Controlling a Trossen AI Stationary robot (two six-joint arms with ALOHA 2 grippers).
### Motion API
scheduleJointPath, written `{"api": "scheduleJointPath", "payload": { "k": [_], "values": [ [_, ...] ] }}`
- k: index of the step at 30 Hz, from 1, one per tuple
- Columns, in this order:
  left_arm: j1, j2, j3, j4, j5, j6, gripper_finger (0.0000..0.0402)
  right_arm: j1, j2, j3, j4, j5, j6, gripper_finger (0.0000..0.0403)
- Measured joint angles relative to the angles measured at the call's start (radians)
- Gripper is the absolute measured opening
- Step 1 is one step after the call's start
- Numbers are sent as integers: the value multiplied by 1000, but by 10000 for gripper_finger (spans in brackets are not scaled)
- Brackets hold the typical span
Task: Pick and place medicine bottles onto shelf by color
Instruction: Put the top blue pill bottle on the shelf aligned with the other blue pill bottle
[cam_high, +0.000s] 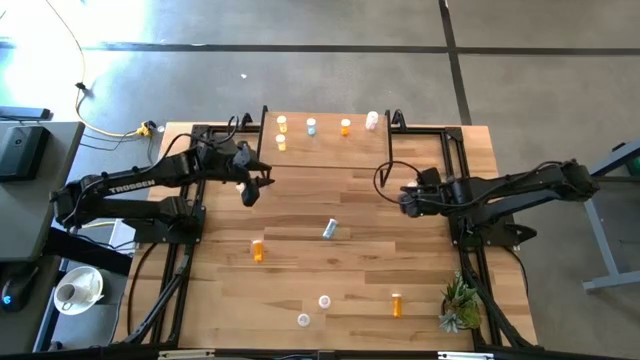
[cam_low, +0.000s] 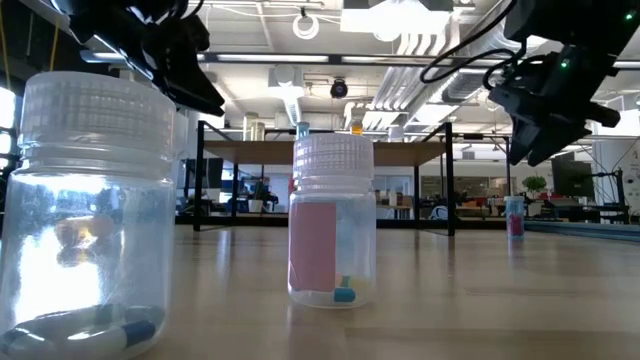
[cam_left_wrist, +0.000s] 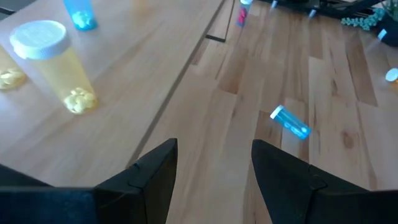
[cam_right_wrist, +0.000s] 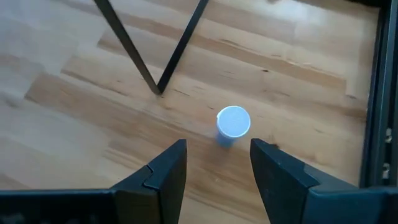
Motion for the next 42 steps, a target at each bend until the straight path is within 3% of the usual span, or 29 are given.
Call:
{"api": "scheduleJointPath", "payload": {
  "k": [8,28,42],
  "values": [
    [-31,0,-6,24,0,0,197,0,15,0,48,3,84,168],
    [-66,0,-5,32,-1,45,197,-64,205,0,66,34,192,168],
    [-66,0,-5,39,-3,35,197,-64,315,0,109,90,196,168]
  ]
}}
